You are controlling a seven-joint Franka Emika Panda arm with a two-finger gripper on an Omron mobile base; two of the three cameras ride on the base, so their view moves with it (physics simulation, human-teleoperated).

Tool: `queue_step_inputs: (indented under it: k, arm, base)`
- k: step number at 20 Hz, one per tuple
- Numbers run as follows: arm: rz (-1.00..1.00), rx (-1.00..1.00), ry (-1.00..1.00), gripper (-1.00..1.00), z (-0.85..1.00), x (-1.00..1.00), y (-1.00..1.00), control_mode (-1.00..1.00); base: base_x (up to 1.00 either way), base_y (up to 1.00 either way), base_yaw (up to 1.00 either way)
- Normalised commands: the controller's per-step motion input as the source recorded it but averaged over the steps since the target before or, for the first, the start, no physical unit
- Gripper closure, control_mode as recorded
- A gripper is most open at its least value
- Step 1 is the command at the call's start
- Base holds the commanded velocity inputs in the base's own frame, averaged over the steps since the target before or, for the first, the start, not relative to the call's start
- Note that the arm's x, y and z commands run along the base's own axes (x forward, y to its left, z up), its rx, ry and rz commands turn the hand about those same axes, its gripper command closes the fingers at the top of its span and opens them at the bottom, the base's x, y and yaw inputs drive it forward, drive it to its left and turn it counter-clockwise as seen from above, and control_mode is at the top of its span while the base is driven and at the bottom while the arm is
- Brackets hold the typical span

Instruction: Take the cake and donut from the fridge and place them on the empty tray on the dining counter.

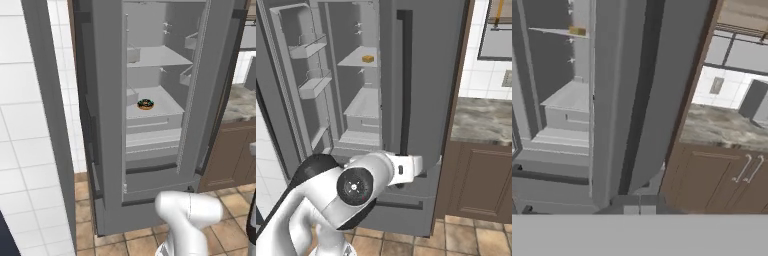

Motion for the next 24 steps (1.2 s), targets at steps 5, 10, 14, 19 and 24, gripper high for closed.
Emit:
queue_step_inputs:
  k: [5,10,14,19,24]
  arm:
    - [0.03,-0.19,-0.01,-1.0,0.45,-0.18,0.78,-1.0]
    - [0.05,-0.25,-0.01,-1.0,0.36,-0.11,0.58,-1.0]
    - [0.1,-0.41,0.05,-1.0,0.0,-0.01,0.43,-1.0]
    - [0.11,-0.39,0.06,-1.0,-0.09,0.0,0.13,-1.0]
    - [0.22,-0.25,-0.01,-1.0,-0.33,0.01,0.29,-1.0]
  base:
    - [0.0,0.0,0.0]
    - [0.0,0.0,0.0]
    - [0.0,0.0,0.0]
    - [0.0,0.0,0.0]
    - [0.0,0.0,0.0]
